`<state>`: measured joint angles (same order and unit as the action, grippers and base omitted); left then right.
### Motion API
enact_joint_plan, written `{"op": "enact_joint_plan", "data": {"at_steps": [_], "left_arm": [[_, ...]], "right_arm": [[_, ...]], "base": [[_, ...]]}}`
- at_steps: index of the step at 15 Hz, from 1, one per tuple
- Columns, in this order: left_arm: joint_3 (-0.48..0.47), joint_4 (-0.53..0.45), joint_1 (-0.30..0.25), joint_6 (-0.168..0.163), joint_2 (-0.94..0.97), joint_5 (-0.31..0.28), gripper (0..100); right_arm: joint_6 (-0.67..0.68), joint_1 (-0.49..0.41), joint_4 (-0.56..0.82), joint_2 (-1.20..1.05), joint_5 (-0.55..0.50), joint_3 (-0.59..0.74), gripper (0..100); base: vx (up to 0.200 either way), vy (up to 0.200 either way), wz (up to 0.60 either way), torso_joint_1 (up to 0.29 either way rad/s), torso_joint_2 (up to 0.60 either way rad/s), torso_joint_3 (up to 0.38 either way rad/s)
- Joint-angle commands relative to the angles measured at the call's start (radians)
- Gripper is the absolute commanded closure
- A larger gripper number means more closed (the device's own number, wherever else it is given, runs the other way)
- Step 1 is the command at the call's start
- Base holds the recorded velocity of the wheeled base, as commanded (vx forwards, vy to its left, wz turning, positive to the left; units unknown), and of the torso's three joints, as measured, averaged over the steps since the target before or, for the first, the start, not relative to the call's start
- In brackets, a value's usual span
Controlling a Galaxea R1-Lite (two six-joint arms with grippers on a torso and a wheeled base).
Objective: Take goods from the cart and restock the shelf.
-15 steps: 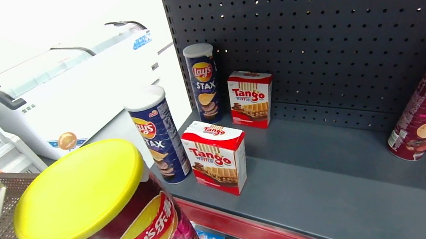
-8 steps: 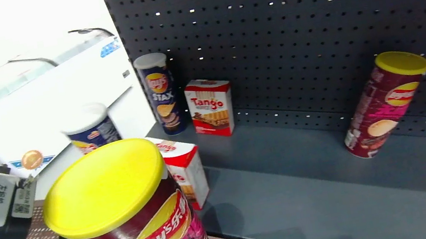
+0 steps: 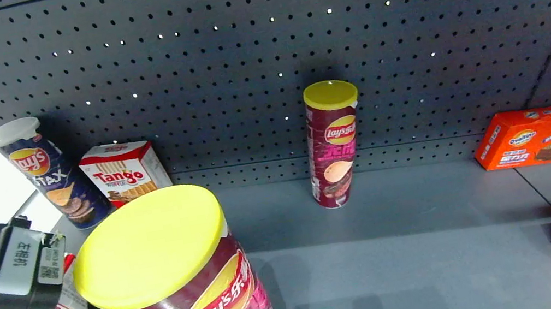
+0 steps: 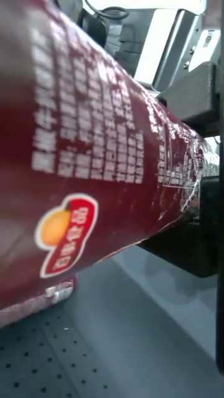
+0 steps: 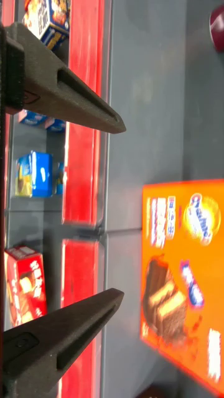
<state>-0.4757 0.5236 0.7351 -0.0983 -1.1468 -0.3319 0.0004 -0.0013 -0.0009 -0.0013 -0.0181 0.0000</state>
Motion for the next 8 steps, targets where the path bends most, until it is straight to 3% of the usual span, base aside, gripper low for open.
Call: {"op": "enact_joint_plan", "data": {"at_steps": [1,8], "left_arm": [[0.002,-0.001,-0.003,0.002,0.002,0.001,100],[0.009,-0.004,-0.006,0.002,0.002,0.001,100]], "right_arm": [[0.0,0.0,-0.001,0.001,0.001,0.0,0],[-0.002,0.0,-0.001,0.001,0.001,0.0,0]], "base": [[0.0,0.0,0.0,0.0,0.0,0.0],[0.0,0.0,0.0,0.0,0.0,0.0]]}}
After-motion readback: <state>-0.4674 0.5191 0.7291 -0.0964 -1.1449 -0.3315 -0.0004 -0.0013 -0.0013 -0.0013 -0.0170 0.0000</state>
